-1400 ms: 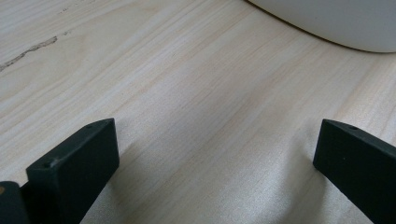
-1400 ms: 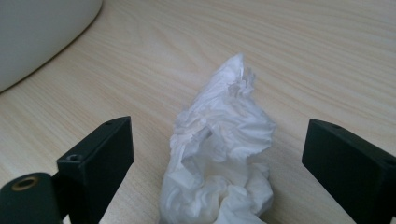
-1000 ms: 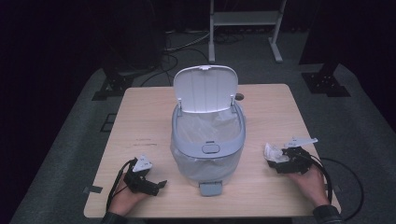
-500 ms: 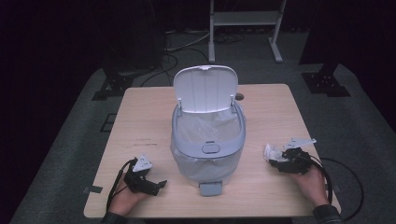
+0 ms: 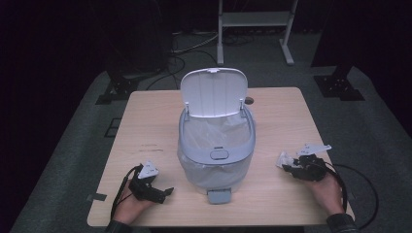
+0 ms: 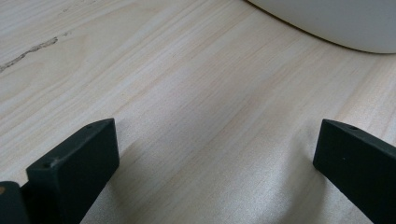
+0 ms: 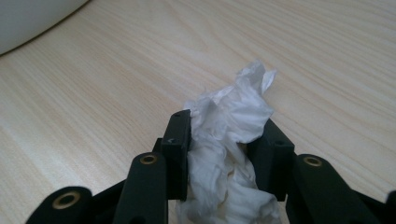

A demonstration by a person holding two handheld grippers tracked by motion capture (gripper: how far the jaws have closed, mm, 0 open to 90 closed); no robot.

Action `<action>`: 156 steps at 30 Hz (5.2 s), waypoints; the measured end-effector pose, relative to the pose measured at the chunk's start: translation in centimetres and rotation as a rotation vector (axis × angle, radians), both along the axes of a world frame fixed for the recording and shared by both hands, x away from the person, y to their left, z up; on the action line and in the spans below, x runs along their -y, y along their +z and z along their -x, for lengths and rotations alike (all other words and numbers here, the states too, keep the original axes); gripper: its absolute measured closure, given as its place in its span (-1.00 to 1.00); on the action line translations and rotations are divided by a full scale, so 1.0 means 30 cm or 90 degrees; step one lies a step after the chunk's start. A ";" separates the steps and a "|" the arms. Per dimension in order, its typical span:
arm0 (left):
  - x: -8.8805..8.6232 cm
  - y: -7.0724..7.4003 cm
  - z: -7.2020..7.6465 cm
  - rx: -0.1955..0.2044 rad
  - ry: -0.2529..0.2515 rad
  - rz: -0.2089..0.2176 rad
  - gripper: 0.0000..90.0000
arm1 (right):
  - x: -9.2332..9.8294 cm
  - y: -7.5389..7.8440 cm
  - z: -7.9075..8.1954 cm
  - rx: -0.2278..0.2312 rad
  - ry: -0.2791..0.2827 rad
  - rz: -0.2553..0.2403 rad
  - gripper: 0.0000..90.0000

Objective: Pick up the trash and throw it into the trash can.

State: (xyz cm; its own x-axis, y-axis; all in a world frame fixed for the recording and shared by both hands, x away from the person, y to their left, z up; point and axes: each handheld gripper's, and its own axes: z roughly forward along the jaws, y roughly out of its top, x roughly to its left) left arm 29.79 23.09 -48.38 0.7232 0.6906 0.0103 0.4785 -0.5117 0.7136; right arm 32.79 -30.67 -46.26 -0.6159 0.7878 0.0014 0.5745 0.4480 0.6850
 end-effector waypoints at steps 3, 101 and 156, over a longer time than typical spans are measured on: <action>-0.001 0.000 0.001 -0.001 -0.003 0.001 -1.00 | 0.003 0.008 0.001 0.000 0.003 -0.007 0.38; -0.023 0.000 -0.004 0.001 -0.052 -0.001 -1.00 | -0.144 0.606 0.059 0.171 0.229 -0.212 0.40; -0.022 0.000 -0.006 0.001 -0.052 -0.002 -1.00 | -0.445 0.810 -0.010 0.192 0.351 -0.227 0.40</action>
State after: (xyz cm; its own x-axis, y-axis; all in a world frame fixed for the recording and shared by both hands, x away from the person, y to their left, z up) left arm 29.97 23.76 -48.37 0.7773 0.6290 0.0131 0.4339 -0.5510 0.7128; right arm 33.08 -17.31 -21.96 -0.9377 0.3459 -0.0328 0.0920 0.3380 0.9366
